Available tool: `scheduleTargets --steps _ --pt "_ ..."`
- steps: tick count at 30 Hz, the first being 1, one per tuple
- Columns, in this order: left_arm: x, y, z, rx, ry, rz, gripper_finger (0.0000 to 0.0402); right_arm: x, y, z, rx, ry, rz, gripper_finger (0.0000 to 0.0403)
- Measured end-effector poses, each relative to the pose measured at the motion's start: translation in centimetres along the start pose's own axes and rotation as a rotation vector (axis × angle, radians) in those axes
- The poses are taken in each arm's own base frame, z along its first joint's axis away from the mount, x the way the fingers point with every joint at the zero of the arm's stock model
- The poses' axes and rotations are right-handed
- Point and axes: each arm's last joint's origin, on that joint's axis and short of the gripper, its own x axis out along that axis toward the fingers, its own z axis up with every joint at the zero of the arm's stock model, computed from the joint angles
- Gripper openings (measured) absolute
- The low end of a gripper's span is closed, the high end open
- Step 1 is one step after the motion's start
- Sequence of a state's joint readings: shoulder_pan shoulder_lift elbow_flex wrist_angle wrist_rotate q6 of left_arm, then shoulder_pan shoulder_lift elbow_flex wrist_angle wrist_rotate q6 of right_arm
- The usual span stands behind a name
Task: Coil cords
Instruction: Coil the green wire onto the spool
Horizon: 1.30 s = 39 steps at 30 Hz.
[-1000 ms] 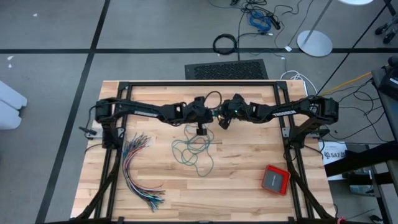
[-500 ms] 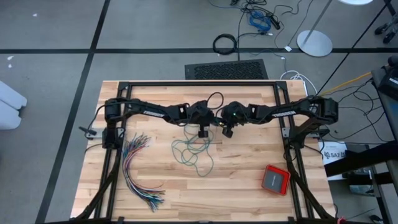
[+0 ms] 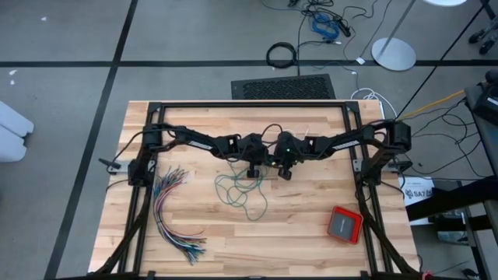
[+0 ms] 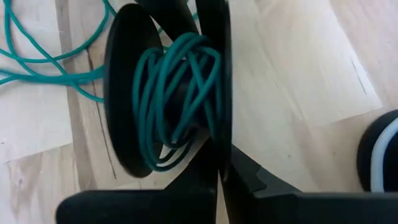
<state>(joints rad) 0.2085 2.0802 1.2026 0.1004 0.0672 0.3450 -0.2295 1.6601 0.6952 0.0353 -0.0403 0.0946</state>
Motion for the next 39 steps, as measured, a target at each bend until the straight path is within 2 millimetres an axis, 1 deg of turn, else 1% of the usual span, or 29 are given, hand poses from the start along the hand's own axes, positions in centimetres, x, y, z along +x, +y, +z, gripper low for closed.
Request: scheduleTargets --steps 10,15,23,32,39 --pt "0.3 0.1 -0.1 0.0 -0.008 -0.004 0.0015 0.3 0.2 0.0 -0.031 -0.011 0.008 0.0001" --pt "0.3 0.2 -0.2 -0.001 -0.014 -0.004 0.0015 0.3 0.3 0.3 -0.051 -0.043 0.014 0.0018" --pt "0.3 0.2 -0.3 -0.003 -0.003 -0.005 0.0015 -0.9 0.4 0.9 -0.071 -0.084 0.03 0.0043" --pt "0.3 0.3 -0.4 -0.003 0.011 0.008 0.0016 -2.3 0.7 1.8 -0.099 -0.148 0.068 0.0044" --pt "0.3 0.3 -0.4 0.006 0.017 0.016 0.0016 -2.4 1.0 1.8 -0.106 -0.149 0.105 0.0043"
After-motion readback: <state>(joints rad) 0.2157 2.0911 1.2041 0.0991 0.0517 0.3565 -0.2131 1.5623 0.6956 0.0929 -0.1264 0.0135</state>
